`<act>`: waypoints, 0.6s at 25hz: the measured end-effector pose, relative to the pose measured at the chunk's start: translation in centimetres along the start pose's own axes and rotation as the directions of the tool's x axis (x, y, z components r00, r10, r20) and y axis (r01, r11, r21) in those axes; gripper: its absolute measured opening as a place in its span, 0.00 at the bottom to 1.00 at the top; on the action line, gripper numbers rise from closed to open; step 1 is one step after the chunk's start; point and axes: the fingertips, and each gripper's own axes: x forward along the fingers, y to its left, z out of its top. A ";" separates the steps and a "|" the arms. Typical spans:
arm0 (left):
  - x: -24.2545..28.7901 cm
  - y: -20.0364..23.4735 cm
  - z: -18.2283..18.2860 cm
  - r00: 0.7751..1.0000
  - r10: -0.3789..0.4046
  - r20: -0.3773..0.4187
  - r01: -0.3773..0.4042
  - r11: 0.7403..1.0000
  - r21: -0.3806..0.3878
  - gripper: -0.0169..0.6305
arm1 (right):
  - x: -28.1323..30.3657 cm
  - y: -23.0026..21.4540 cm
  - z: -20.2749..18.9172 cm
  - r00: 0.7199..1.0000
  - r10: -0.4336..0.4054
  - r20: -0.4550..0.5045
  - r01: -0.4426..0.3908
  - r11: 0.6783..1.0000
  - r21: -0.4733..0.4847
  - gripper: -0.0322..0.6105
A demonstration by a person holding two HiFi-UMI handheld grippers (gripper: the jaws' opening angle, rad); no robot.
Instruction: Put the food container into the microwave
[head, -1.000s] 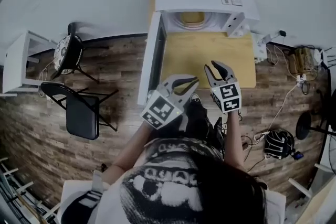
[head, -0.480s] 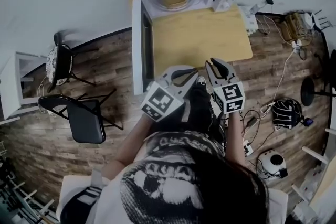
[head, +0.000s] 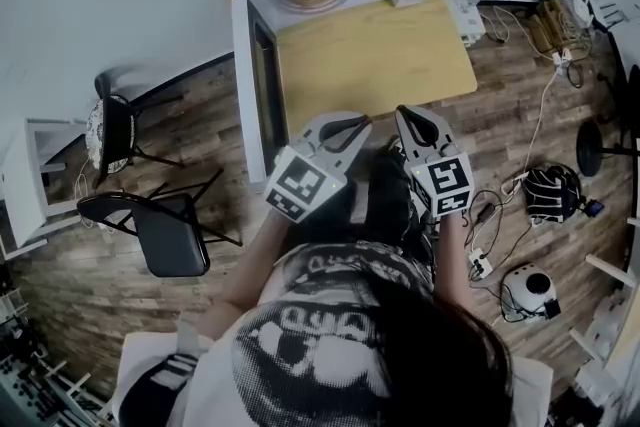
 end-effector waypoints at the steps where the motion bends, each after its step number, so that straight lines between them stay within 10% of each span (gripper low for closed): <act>1: 0.2 0.2 0.0 1.000 0.002 -0.001 -0.002 1.000 -0.001 0.05 | 0.0 -0.1 0.1 1.000 0.004 0.002 -0.004 1.000 0.001 0.04; 15: 2.4 0.8 1.1 1.000 0.007 0.010 -0.007 1.000 0.011 0.05 | -0.1 -2.2 1.7 0.997 0.068 0.043 -0.068 0.998 0.008 0.05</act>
